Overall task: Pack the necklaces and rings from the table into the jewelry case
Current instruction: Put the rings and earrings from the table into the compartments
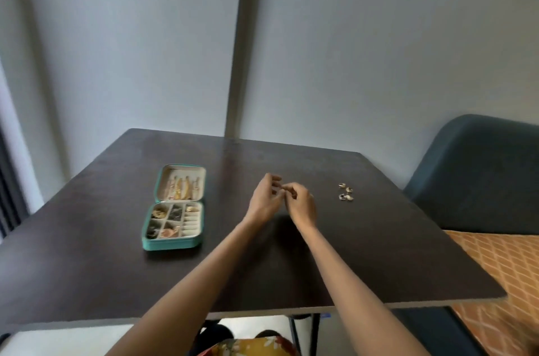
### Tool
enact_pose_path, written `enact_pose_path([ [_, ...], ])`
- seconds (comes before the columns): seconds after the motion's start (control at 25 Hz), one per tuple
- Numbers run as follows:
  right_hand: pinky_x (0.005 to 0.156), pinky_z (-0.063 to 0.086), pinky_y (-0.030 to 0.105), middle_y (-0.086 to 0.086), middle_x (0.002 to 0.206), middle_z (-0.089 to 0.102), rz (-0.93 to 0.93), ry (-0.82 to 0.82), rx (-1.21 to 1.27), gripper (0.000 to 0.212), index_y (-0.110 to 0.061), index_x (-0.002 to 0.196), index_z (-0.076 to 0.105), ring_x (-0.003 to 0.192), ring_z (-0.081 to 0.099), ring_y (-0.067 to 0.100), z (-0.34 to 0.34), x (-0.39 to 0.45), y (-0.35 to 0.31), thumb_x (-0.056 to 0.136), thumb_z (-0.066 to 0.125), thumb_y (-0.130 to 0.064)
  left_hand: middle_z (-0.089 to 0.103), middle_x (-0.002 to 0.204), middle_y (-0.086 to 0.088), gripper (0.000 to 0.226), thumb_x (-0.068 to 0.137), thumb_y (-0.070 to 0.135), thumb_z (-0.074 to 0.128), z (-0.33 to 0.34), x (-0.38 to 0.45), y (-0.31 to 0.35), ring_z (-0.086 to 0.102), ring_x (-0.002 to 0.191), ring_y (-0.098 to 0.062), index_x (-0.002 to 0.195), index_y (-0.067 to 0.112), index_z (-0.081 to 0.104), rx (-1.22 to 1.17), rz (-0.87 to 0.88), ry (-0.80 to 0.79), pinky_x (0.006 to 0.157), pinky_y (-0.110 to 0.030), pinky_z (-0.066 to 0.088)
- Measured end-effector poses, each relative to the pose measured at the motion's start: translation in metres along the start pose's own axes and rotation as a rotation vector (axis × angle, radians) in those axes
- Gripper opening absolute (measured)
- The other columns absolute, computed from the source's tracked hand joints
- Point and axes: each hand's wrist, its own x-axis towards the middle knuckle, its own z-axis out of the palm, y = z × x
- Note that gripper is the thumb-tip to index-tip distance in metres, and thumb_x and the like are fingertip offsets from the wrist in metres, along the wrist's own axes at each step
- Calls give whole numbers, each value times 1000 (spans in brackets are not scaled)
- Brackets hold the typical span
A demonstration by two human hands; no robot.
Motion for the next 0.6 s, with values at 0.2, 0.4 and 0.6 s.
enact_pose_path([
  [0.2, 86, 42, 29, 9, 108, 67, 185, 225, 39, 25, -9, 100, 67, 104, 60, 26, -52, 15, 81, 85, 49, 0, 55, 119, -10, 33, 89, 8, 54, 102, 11, 10, 52, 93, -13, 122, 7, 46, -5, -23, -108, 88, -28, 45],
  [0.4, 91, 42, 36, 12, 106, 58, 298, 265, -49, 27, -9, 106, 62, 102, 57, 30, -74, 42, 119, 83, 51, 2, 50, 125, -7, 36, 87, 10, 53, 139, 34, 14, 54, 108, -24, 122, 10, 46, 203, 70, -211, 96, -35, 41],
  [0.6, 88, 44, 36, 12, 108, 58, 286, 211, -231, 23, -14, 108, 66, 103, 56, 31, -76, 60, 132, 87, 56, -11, 50, 123, -5, 34, 86, 9, 54, 141, 50, 5, 52, 108, -24, 120, 13, 49, 275, 136, -216, 97, -37, 41],
])
